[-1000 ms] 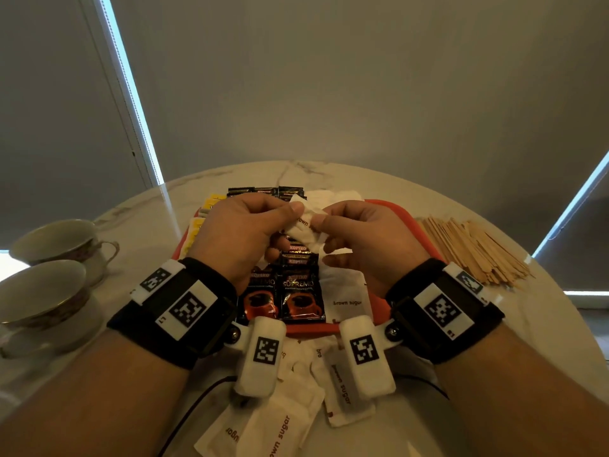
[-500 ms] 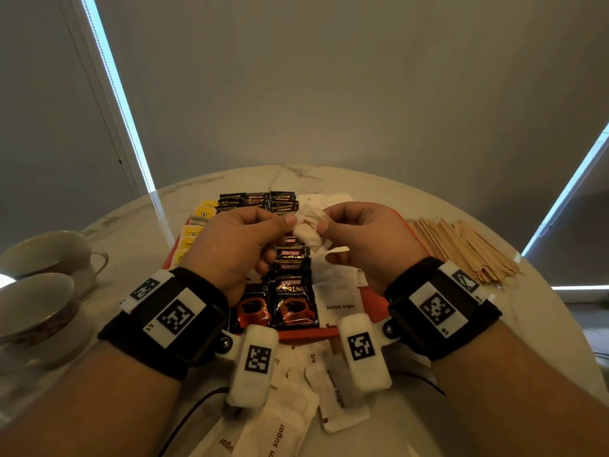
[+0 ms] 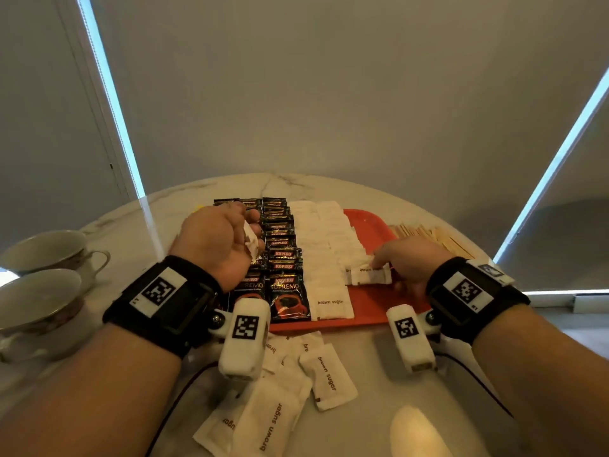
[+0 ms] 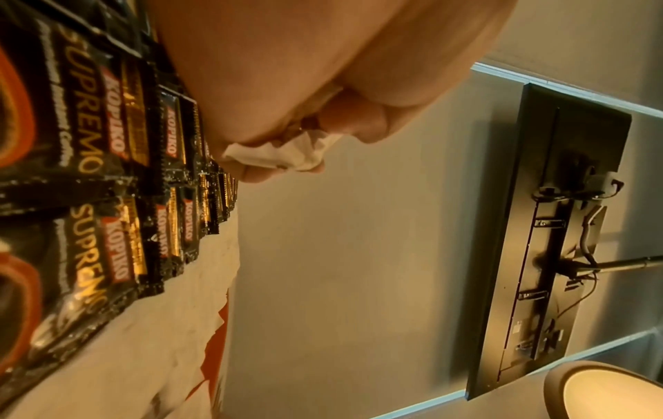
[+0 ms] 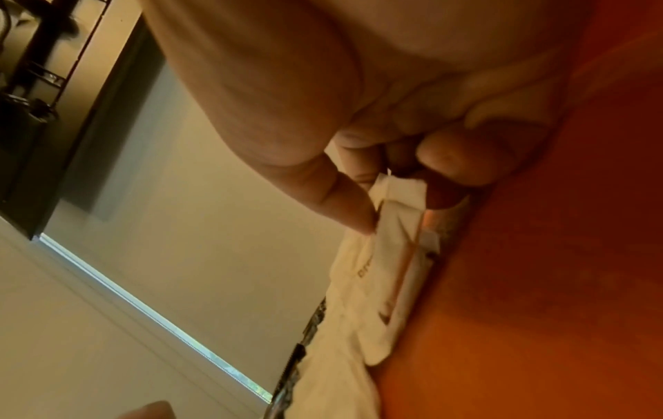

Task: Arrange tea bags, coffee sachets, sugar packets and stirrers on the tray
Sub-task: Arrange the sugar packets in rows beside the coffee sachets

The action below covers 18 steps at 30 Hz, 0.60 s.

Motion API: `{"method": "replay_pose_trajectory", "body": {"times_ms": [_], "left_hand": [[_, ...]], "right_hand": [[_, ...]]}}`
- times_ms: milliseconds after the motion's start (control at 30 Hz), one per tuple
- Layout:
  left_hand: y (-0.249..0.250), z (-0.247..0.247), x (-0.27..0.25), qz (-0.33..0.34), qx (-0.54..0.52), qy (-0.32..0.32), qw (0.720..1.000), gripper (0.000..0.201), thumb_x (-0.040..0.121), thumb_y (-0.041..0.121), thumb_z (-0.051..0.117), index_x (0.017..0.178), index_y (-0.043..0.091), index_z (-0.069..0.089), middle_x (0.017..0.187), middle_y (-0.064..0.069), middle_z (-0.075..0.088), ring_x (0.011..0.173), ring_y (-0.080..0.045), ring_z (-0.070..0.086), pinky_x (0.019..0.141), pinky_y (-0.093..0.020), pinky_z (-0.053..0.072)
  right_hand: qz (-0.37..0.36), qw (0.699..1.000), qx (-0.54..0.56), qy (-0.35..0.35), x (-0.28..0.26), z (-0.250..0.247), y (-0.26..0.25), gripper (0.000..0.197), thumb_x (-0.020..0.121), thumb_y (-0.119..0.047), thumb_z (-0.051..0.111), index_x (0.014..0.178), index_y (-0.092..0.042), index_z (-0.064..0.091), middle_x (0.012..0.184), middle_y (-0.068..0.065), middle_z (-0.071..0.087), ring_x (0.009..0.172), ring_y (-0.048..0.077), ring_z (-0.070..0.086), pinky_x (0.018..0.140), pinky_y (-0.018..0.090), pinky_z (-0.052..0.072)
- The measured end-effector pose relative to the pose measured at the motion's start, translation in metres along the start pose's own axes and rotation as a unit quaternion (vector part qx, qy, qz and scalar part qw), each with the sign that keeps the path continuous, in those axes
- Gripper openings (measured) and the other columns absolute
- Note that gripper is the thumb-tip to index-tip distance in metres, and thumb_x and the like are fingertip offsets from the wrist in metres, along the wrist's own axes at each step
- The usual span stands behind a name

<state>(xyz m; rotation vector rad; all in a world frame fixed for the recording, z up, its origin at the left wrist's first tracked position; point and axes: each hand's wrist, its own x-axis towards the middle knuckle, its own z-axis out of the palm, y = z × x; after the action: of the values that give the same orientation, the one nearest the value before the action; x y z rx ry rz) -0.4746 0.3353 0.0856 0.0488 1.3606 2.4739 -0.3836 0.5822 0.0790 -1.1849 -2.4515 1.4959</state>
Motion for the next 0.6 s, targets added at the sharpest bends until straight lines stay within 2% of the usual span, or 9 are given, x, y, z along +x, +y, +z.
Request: {"method": "replay_pose_trajectory", "body": {"times_ms": [67, 133, 300, 433, 600], "left_hand": [[-0.0031, 0.0014, 0.0037, 0.003, 0.019, 0.012, 1.0, 0.043, 0.048, -0.013, 0.027, 0.076, 0.016, 0.044, 0.084, -0.008, 0.053, 0.069, -0.019, 0.046, 0.056, -0.033, 0.037], [-0.0054, 0.0021, 0.0061, 0.001, 0.043, 0.018, 0.999, 0.046, 0.048, -0.015, 0.028, 0.077, 0.016, 0.046, 0.087, -0.008, 0.052, 0.073, -0.02, 0.046, 0.057, -0.035, 0.039], [-0.0058, 0.003, 0.0053, 0.008, 0.082, 0.01, 0.997, 0.059, 0.07, -0.029, 0.027, 0.097, 0.015, 0.057, 0.1, -0.009, 0.052, 0.093, -0.026, 0.048, 0.068, -0.037, 0.046], [-0.0042, 0.0048, 0.0031, -0.003, 0.068, -0.007, 0.998, 0.062, 0.075, -0.032, 0.035, 0.106, 0.014, 0.061, 0.115, -0.013, 0.055, 0.105, -0.033, 0.054, 0.077, -0.038, 0.052], [-0.0066, 0.0033, 0.0047, -0.004, 0.063, -0.017, 0.998, 0.056, 0.079, -0.031, 0.038, 0.103, 0.014, 0.062, 0.114, -0.015, 0.057, 0.1, -0.031, 0.058, 0.073, -0.037, 0.052]], "right_hand": [[0.001, 1.0, -0.029, -0.001, 0.0007, -0.0015, 0.0003, 0.021, 0.087, -0.013, 0.071, 0.107, -0.009, 0.069, 0.088, 0.013, 0.063, 0.056, 0.02, 0.049, 0.058, 0.033, 0.039], [-0.012, 0.999, -0.051, -0.014, 0.001, -0.0024, -0.0015, 0.019, 0.087, -0.015, 0.072, 0.106, -0.011, 0.07, 0.095, 0.015, 0.069, 0.062, 0.021, 0.051, 0.058, 0.033, 0.039], [-0.042, 0.997, -0.053, -0.044, 0.0, 0.0001, -0.0034, 0.013, 0.084, -0.01, 0.078, 0.097, -0.013, 0.075, 0.092, 0.018, 0.071, 0.065, 0.02, 0.051, 0.048, 0.026, 0.039], [-0.053, 0.996, -0.047, -0.045, 0.0001, 0.0013, -0.0035, 0.017, 0.079, -0.01, 0.084, 0.094, -0.013, 0.076, 0.09, 0.013, 0.072, 0.064, 0.019, 0.052, 0.049, 0.026, 0.04], [-0.061, 0.997, -0.022, -0.033, 0.0012, 0.0031, -0.0053, 0.015, 0.079, -0.006, 0.083, 0.091, -0.01, 0.077, 0.082, 0.011, 0.071, 0.056, 0.016, 0.051, 0.049, 0.027, 0.044]]}}
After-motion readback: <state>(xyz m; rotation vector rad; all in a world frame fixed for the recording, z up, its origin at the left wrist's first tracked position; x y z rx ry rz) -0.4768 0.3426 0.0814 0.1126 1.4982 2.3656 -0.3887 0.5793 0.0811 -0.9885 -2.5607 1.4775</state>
